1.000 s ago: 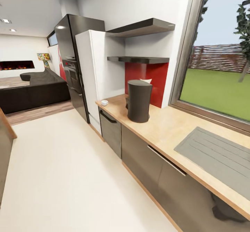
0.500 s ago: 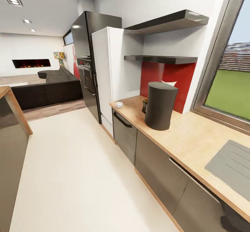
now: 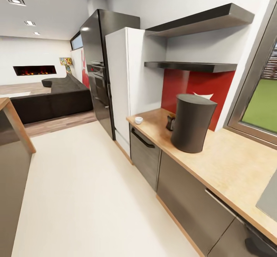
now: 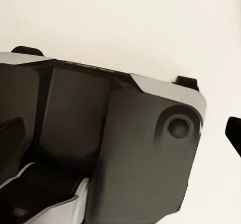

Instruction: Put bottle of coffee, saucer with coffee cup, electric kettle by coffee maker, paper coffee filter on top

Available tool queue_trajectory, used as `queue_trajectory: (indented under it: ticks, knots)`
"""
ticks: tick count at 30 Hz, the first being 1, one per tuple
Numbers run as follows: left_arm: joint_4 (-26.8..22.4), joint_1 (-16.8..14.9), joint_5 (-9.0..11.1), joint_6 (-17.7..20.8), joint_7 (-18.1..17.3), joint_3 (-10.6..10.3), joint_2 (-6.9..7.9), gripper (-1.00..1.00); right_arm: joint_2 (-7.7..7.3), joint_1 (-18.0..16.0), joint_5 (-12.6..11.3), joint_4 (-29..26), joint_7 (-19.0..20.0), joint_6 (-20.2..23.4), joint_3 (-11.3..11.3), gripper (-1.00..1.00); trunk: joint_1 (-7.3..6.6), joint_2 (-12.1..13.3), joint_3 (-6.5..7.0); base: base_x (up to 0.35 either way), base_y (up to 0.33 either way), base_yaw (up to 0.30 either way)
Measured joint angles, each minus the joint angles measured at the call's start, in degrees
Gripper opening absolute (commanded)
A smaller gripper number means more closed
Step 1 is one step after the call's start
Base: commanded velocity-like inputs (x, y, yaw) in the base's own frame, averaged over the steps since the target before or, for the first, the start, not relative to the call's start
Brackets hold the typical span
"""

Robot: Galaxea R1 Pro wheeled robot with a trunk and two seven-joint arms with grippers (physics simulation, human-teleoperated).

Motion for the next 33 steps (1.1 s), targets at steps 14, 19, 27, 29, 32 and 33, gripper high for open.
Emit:
queue_trajectory:
  ticks: [14, 19, 27, 29, 32, 33]
  knots:
    - [0.0, 0.0, -0.1, 0.0, 0.0, 0.0, -0.08, -1.0, 0.35, 0.0, -0.3, -0.1, 0.0, -2.7, 0.0, 1.0, 0.0, 0.0, 0.0, 0.256, 0.247, 0.0]
    - [0.0, 0.0, -0.1, 0.0, 0.1, -0.1, -0.09, -1.0, 0.35, 0.0, -0.3, -0.2, 0.0, -2.9, -0.1, 1.0, 0.0, 0.0, 0.0, 0.275, 0.234, 0.0]
    - [-0.4, 0.0, -0.1, 0.0, 0.1, -0.1, -0.18, -1.0, 0.18, 0.0, -0.3, -0.2, 0.0, -2.9, -0.1, 1.0, -0.01, 0.0, 0.02, 0.307, 0.155, -0.175]
    - [-0.4, 0.0, -0.1, 0.0, 0.1, -0.1, -0.18, -1.0, 0.18, 0.0, -0.3, -0.2, 0.0, -2.9, -0.1, 1.0, -0.01, 0.0, 0.08, 0.326, 0.116, -0.258]
    - [-0.4, 0.0, 0.0, 0.0, 0.1, 0.0, -0.13, -1.0, 0.14, 0.0, -0.3, -0.2, 0.0, -2.9, -0.1, 1.0, -0.01, 0.0, 0.22, 0.326, 0.151, -0.26]
    - [-0.4, 0.0, 0.0, 0.0, 0.1, 0.0, -0.11, -1.0, 0.12, 0.0, -0.3, -0.2, 0.0, -2.9, -0.1, 1.0, -0.01, 0.0, 0.27, 0.319, 0.176, -0.257]
